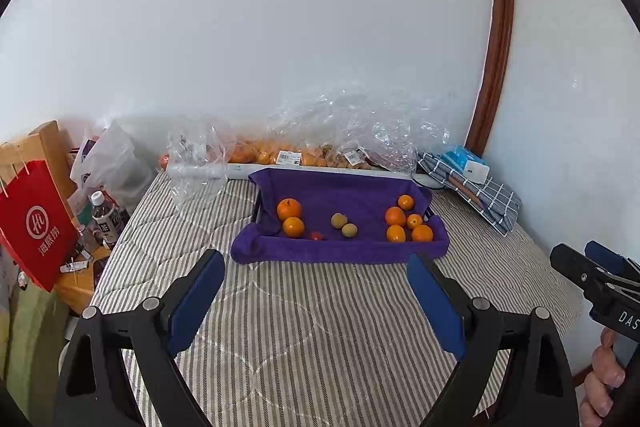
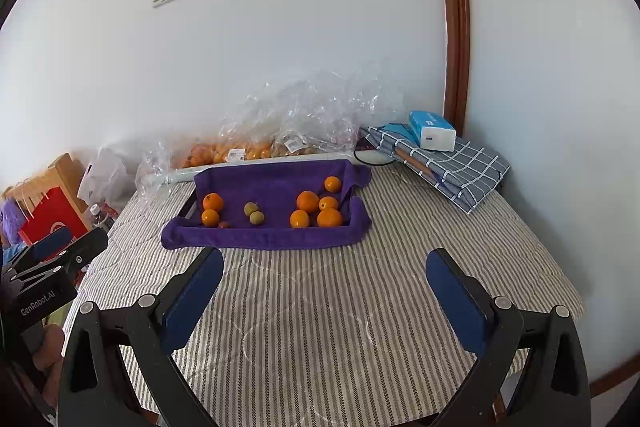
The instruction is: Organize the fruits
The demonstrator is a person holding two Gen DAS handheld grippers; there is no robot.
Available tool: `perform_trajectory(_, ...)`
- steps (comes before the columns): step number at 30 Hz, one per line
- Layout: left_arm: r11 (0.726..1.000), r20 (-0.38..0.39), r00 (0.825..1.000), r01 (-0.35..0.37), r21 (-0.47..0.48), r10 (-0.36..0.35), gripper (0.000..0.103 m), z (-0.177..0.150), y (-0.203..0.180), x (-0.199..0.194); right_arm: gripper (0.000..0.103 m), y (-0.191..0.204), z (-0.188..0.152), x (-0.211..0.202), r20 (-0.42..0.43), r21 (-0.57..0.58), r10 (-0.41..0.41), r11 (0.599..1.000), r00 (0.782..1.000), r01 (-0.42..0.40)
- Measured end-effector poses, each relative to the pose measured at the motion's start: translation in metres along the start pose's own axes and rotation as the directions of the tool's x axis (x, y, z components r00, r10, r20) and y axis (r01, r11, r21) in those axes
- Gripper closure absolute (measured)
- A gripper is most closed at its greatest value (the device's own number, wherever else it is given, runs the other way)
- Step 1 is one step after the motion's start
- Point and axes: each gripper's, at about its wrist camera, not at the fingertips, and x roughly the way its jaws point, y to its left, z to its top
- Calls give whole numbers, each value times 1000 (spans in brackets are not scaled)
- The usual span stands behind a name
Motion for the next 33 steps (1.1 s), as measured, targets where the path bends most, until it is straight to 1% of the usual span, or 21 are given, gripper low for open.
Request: perform_trajectory(33, 1000, -1, 1000, 1, 0, -1, 10, 2, 3, -1, 3, 1, 0, 0, -2, 7, 7, 1000, 1000, -7)
